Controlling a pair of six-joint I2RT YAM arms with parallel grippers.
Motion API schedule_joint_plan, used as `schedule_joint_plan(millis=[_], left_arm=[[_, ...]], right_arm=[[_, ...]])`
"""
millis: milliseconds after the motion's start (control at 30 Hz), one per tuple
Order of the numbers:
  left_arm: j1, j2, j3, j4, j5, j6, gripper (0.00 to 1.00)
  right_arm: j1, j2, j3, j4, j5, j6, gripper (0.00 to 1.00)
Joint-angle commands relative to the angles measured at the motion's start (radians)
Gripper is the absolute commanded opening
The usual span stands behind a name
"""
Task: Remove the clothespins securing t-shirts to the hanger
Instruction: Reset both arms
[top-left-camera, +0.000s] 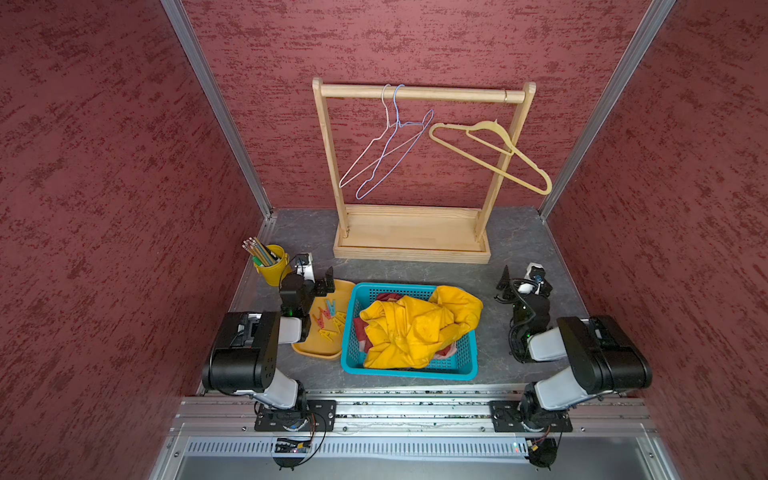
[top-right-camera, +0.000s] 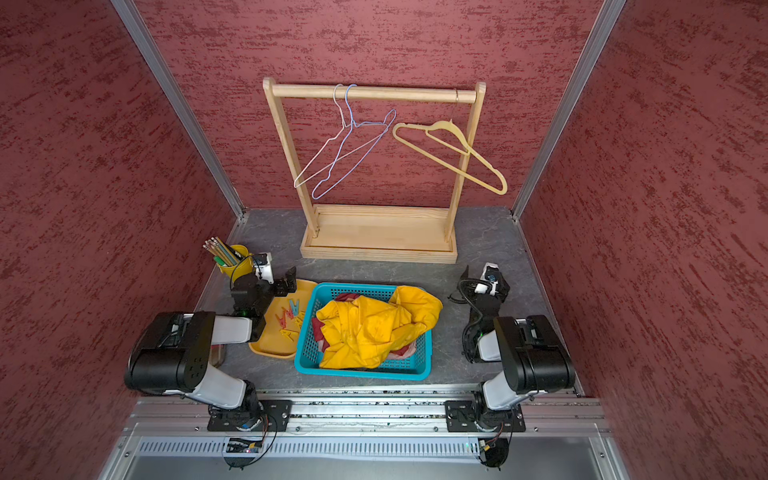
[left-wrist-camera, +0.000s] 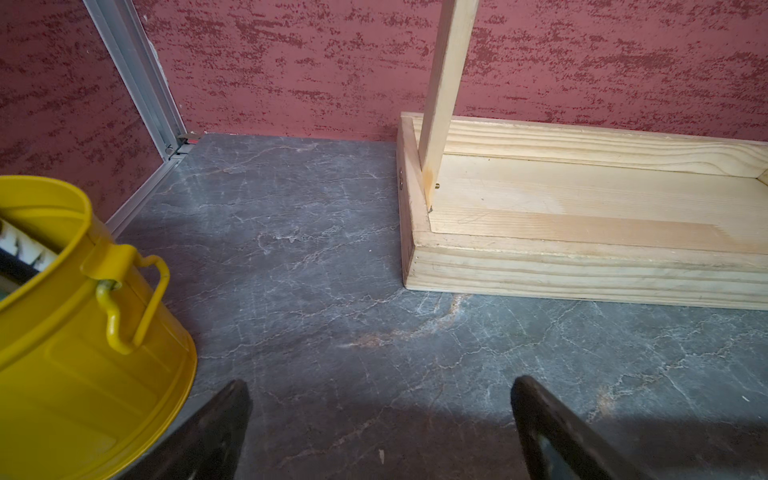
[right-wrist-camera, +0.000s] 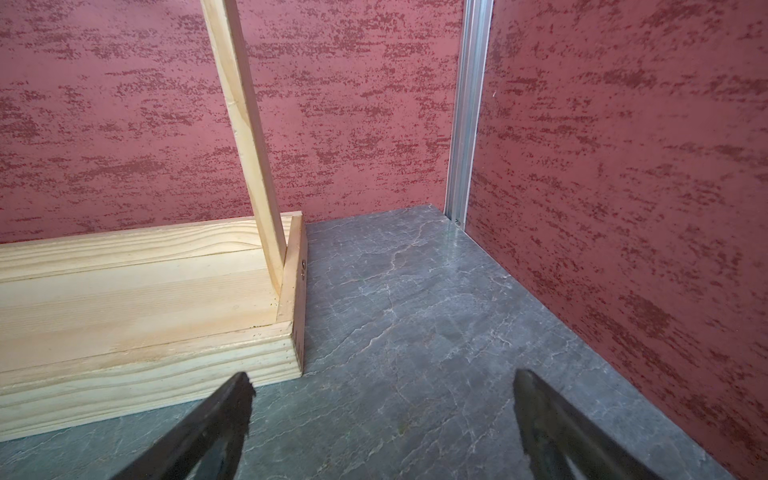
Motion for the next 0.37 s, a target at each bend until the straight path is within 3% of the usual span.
schedule_joint_plan(millis=[0, 333], left_arm=[[0.003, -0.005, 0.013, 0.016, 0.003, -0.001, 1.0], [0.004, -0.005, 0.014, 0.016, 0.003, 0.0, 0.99]], right_arm=[[-0.007, 0.003, 0.009, 0.037, -0.008, 0.015, 0.99], [-0.008, 0.003, 0.012, 0.034, -0.011, 0.015, 0.99]])
